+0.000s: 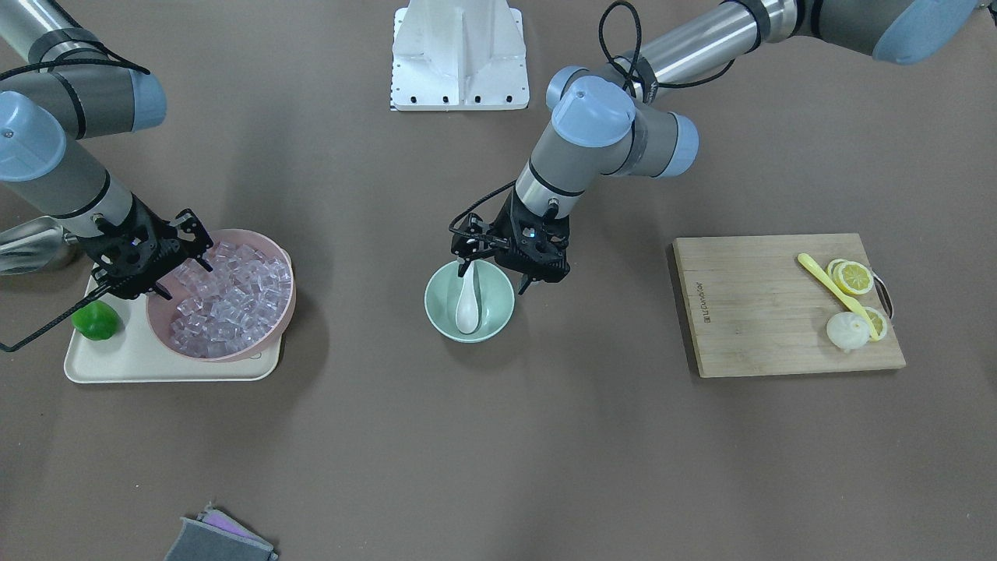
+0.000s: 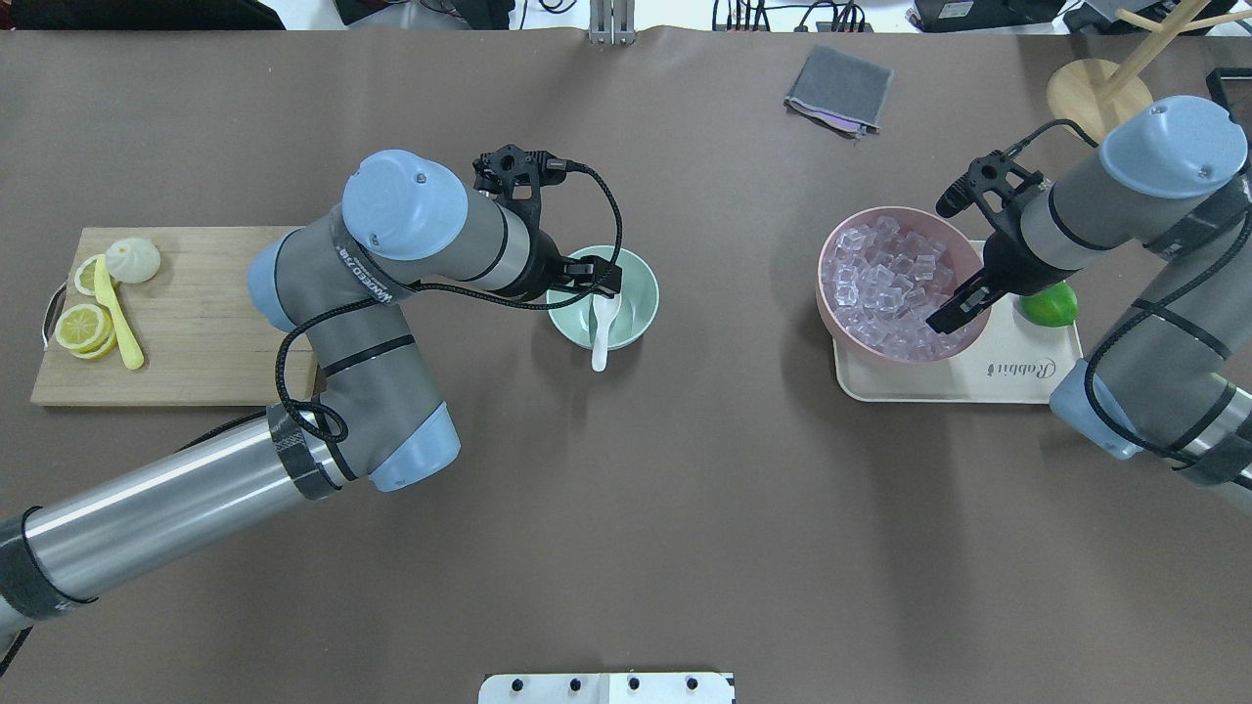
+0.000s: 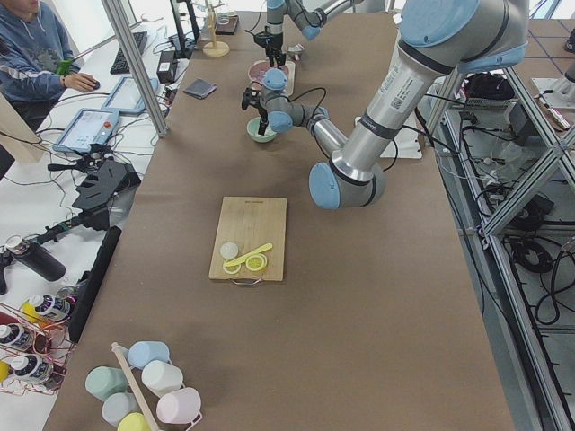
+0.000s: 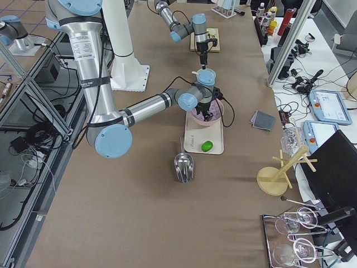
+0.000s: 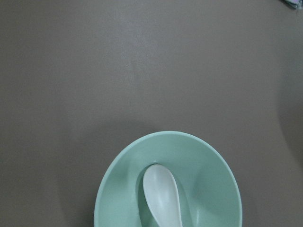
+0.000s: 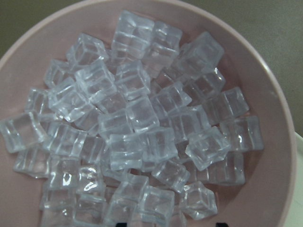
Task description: Put spoon and ice into bowl
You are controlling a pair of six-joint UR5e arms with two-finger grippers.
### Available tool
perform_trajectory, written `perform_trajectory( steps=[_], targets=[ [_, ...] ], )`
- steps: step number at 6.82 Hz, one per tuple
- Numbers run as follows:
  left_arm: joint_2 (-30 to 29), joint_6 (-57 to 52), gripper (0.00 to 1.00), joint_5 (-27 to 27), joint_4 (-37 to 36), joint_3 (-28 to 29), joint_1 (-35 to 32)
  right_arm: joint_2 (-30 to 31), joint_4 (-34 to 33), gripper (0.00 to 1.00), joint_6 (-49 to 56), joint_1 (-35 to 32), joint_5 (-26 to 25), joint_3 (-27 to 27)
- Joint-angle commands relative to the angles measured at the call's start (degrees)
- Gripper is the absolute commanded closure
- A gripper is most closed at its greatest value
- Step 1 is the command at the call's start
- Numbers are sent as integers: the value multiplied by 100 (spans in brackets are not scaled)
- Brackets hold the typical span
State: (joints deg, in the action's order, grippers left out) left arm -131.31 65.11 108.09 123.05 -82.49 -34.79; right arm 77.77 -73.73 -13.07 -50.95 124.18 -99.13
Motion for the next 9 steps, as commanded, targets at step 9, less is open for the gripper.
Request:
perform_trajectory(
  steps=[9],
  targets=[
    [193, 19, 2, -332, 395, 40, 130, 45, -10, 30, -196, -3, 308, 52]
  ],
)
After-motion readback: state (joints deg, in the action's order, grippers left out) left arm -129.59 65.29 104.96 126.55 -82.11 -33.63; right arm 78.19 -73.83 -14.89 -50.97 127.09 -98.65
